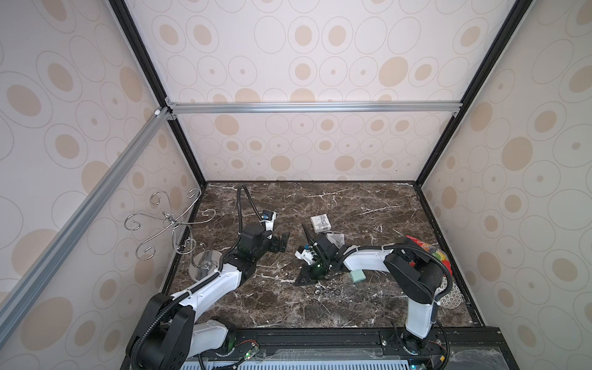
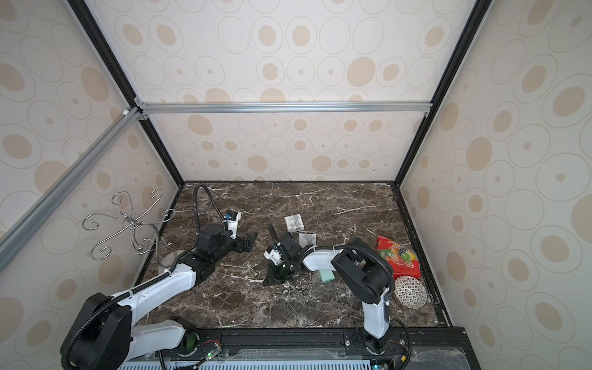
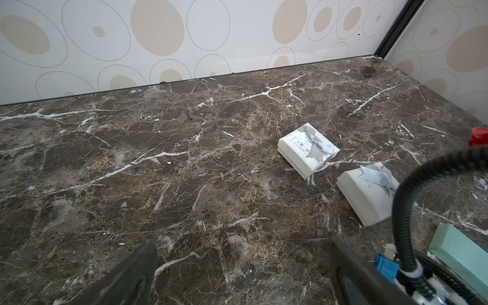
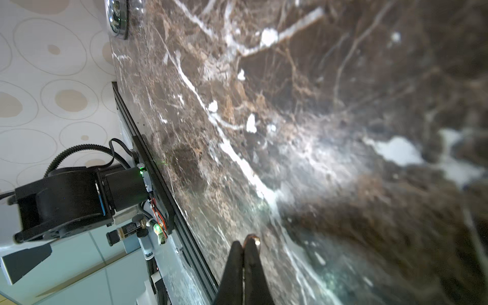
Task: Take the rings out of the lift-off lid box
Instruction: Place the ring at the center of the board.
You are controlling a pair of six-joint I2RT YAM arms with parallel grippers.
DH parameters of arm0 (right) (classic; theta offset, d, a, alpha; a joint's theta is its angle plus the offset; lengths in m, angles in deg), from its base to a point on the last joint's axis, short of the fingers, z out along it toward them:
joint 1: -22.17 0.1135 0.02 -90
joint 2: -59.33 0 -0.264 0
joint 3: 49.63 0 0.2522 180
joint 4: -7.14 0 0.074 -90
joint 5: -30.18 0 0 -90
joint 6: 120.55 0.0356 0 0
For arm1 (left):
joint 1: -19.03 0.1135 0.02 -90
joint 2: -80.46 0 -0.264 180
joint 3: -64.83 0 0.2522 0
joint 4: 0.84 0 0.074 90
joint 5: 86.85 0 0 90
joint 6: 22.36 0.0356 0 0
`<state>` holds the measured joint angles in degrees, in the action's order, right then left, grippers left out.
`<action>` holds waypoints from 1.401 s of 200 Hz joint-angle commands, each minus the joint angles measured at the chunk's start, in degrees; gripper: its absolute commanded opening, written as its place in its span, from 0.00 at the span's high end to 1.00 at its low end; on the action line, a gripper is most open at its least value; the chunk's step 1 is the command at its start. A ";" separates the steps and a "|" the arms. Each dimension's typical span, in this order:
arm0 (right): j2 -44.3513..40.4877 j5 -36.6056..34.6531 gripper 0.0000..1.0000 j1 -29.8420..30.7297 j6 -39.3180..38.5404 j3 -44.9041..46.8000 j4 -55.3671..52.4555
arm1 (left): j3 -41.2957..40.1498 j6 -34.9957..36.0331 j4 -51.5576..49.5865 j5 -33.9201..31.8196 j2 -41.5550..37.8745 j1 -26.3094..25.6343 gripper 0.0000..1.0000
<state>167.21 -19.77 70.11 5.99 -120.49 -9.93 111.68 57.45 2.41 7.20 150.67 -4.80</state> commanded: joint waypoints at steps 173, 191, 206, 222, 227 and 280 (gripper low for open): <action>-4.57 -7.95 0.79 0.39 -4.08 0.76 -8.73 | -1.22 0.01 3.27 3.92 1.22 0.37 0.00; -5.90 -8.23 0.77 0.37 -4.49 0.48 -9.35 | -1.46 0.00 3.57 4.20 1.23 0.37 0.00; -8.04 -8.68 0.75 0.35 -5.22 0.07 -10.30 | -1.81 0.18 3.70 4.78 1.30 0.37 0.00; -11.35 -10.01 0.70 -0.03 -6.14 -0.95 -13.01 | -1.84 0.38 3.49 5.69 1.88 0.37 0.00; -12.53 -10.38 0.65 -0.19 -6.43 -1.21 -14.16 | -1.88 0.31 3.46 5.98 2.09 0.37 0.00; -25.45 -19.22 0.00 -6.30 -10.22 -0.91 -26.49 | -2.06 0.00 5.32 8.14 4.15 -0.05 0.00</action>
<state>146.23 -33.01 67.21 -1.58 -121.34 -27.64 109.56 57.42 5.36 13.59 153.84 -4.80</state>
